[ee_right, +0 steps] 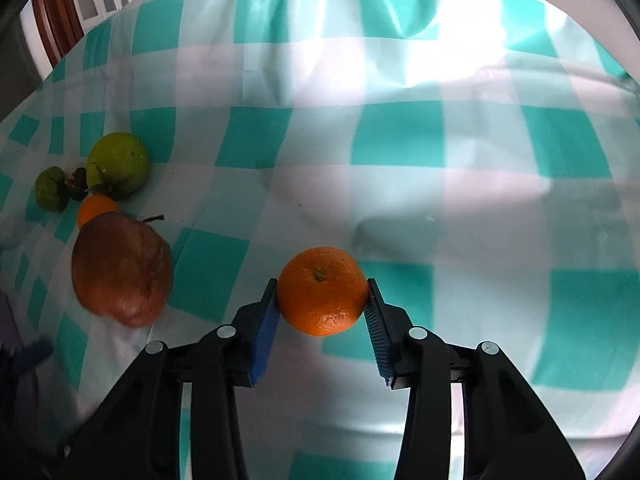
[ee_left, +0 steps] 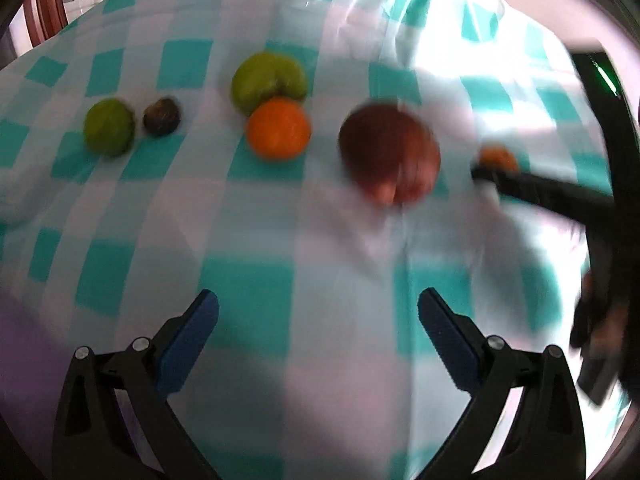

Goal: Organize fruits
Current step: 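Grasp an orange with the right gripper while the left gripper grasps the red pomegranate, then carry the orange and pomegranate over the box with both grippers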

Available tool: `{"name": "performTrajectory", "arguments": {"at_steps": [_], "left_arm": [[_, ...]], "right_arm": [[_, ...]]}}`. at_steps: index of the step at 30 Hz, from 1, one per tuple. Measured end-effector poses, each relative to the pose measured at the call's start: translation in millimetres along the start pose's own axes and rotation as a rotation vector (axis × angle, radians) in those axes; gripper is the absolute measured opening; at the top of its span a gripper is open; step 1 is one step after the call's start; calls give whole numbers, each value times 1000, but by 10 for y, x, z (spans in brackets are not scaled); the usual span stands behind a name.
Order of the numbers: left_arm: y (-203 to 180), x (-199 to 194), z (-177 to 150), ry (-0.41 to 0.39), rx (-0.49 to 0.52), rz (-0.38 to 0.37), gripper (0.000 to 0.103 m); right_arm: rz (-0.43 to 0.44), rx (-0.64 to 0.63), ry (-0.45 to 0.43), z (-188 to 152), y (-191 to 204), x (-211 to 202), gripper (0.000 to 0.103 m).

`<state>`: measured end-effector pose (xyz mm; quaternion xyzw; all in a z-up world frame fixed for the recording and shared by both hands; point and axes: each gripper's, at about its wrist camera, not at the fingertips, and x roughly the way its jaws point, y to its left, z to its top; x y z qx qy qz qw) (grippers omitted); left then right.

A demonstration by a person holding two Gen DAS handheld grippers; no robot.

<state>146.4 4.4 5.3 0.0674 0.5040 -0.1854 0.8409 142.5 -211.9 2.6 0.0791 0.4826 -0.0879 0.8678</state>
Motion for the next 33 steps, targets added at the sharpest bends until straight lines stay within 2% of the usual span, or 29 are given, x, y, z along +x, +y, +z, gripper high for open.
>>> {"name": "performTrajectory", "arguments": {"at_steps": [4,7,11,12,14,15,16,21,26,33], "left_arm": [[-110,163,371,-32,-41,-37,100],[-224,280,549,-44,-38,-29,100],[-352,495,669,-8,1,-37,100],[-370,513,673,-7,9,-32,94],[-417,527,671,-29,53,0,71],[-419,505,658,-36,74,-14,64],[-406,496,648,-35,72,-25,64],[-264,332,477,-14,43,-40,64],[-197,53,64,7,0,-19,64],[-155,-403,-563,41,-36,25,64]], "right_arm": [[-7,48,-9,-177,-122,-186,42],[-10,58,-10,-317,-174,-319,42],[-7,60,-12,-475,-230,-484,42],[-6,61,-14,-496,-238,-505,42],[-3,62,-19,-533,-270,-578,42],[-2,62,-22,-542,-260,-603,42],[1,63,-25,-556,-266,-624,42],[26,49,-23,-615,-230,-684,42],[60,16,-11,-663,-97,-707,42],[113,-82,44,-898,49,-842,42]]}}
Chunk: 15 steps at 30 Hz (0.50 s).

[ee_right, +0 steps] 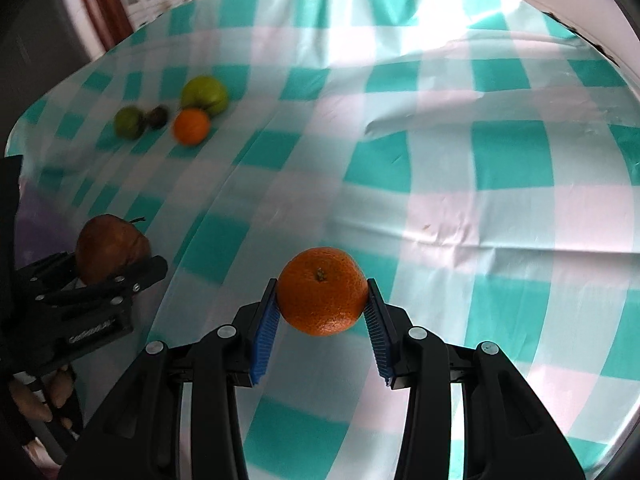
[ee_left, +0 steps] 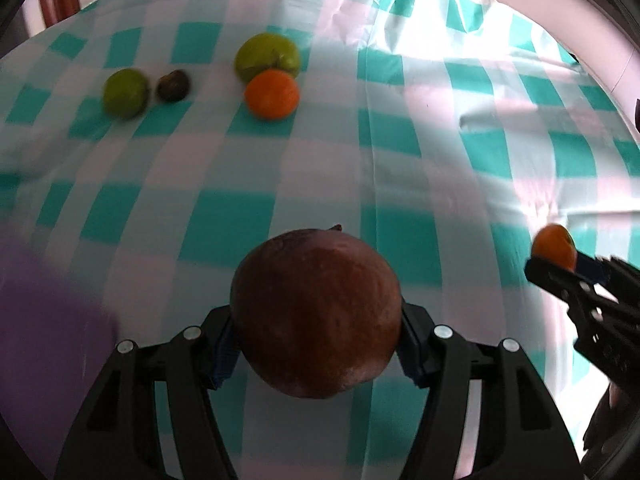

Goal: Organize fruits
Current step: 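Carry the orange and pomegranate over the box with both grippers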

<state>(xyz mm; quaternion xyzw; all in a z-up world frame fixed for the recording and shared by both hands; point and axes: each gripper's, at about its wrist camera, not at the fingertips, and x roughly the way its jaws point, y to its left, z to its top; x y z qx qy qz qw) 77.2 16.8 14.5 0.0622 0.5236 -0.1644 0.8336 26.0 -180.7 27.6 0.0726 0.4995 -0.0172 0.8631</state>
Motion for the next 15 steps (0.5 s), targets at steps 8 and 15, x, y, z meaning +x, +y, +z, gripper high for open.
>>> {"name": "performTrajectory", "arguments": {"at_steps": [8,15], "left_arm": [[-77,-634,-135,-86,-25,61,64],[-125,-1231,-256,-185,-55,126,64]], "right_arm": [[92,-166,-55,32,323,-409,42],[176,-289,-162,127,515,-927,42]]}}
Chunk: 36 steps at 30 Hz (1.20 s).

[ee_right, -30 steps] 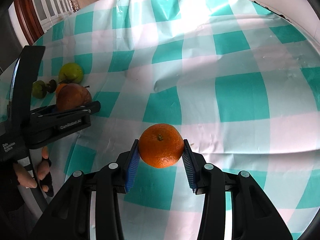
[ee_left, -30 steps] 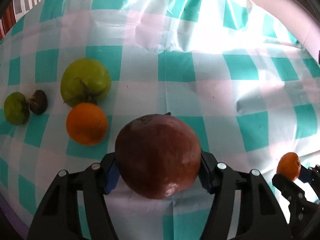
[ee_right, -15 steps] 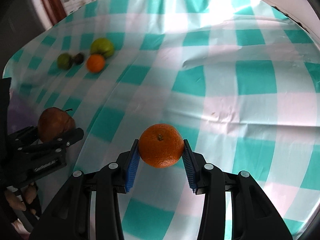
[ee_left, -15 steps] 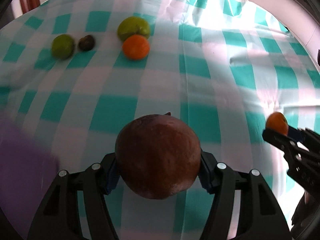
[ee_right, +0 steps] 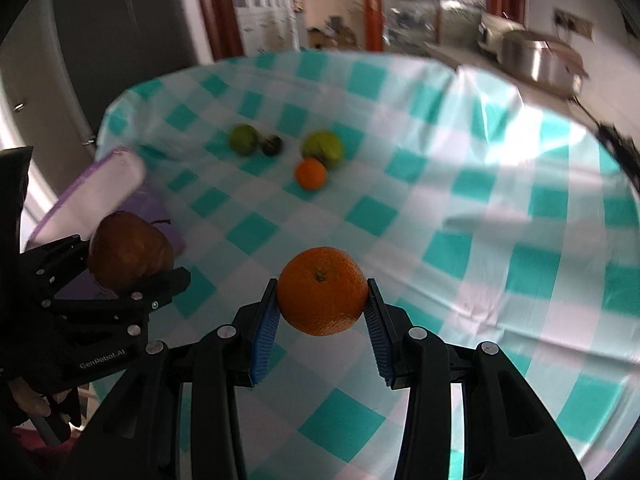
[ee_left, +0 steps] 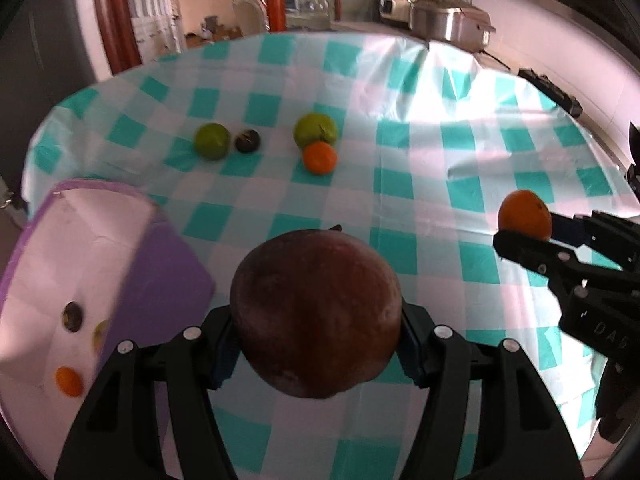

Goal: Organize fruits
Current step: 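Carry the orange and pomegranate over the box with both grippers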

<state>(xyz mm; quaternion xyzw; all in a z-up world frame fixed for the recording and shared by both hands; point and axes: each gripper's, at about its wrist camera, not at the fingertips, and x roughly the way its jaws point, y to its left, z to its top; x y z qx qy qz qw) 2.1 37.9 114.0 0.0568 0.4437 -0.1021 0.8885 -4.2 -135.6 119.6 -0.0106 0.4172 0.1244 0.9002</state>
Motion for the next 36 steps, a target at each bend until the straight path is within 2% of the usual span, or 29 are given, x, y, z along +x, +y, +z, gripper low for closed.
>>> {"name": "performTrajectory", "arguments": {"at_steps": [7,13,27,32,36], "left_arm": [[135,-527,-125,-73,-62,75,64],[250,-883,-275,-107,-114,123,64],[631,-1515,-519,-173,-212,207,64],[882,-1707,-619,-195,-253,240,64],[1155,-1784,-729,-185,-312,262,64]], "right_arm": [[66,-103,-87,9,209,-487,42],[94,-162,-119,-125,298,-761,42],[119,-181,-177,-261,268,-1184,42],[124,-180,-184,-258,255,-1259,42],[134,-211,-156,-246,308,-1204,42]]}}
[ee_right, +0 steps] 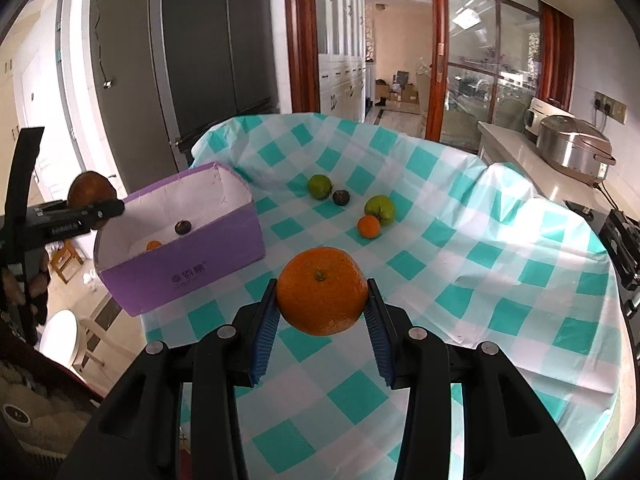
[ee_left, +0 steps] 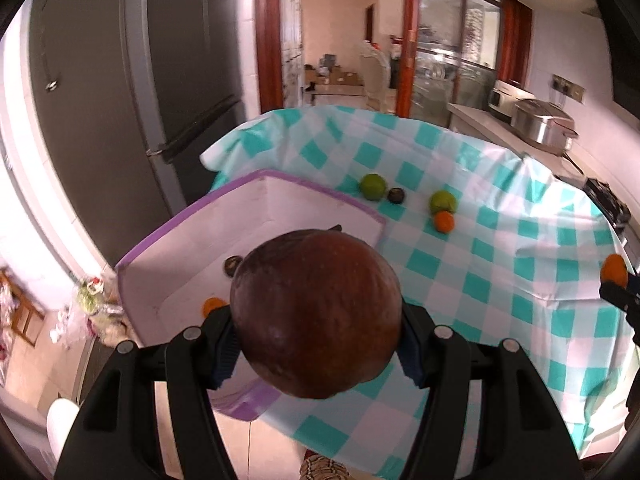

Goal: Organize fruits
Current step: 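Carry the orange and pomegranate over the box with both grippers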

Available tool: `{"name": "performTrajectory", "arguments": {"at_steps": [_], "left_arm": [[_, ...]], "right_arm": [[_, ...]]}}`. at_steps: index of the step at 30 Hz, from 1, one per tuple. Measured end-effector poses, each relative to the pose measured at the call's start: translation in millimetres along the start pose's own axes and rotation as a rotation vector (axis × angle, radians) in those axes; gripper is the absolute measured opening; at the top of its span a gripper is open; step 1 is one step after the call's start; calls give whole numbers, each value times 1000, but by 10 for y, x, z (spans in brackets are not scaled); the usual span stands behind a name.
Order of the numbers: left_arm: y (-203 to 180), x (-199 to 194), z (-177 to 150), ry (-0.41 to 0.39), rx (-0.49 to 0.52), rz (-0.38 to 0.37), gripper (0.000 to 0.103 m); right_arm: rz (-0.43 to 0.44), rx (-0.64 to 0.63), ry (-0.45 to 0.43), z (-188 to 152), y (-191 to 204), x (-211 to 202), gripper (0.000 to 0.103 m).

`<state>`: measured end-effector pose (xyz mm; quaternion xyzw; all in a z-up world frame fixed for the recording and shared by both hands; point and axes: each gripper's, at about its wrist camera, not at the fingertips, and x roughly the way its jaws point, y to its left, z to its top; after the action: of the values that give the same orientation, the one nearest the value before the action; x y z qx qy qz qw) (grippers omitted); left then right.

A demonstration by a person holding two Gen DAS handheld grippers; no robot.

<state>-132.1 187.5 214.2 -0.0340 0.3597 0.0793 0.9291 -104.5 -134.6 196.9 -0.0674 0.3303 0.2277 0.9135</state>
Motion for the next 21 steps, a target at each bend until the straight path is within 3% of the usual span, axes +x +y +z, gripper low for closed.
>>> {"name": "performTrajectory", "arguments": {"at_steps": [12,21], "left_arm": [[594,382,-34,89,-60,49,64],[1148,827,47,155,-177,62,64]], "right_arm": [[96,-165,143,209,497,728,42],[280,-312,176,829,1376,1505,42]]}}
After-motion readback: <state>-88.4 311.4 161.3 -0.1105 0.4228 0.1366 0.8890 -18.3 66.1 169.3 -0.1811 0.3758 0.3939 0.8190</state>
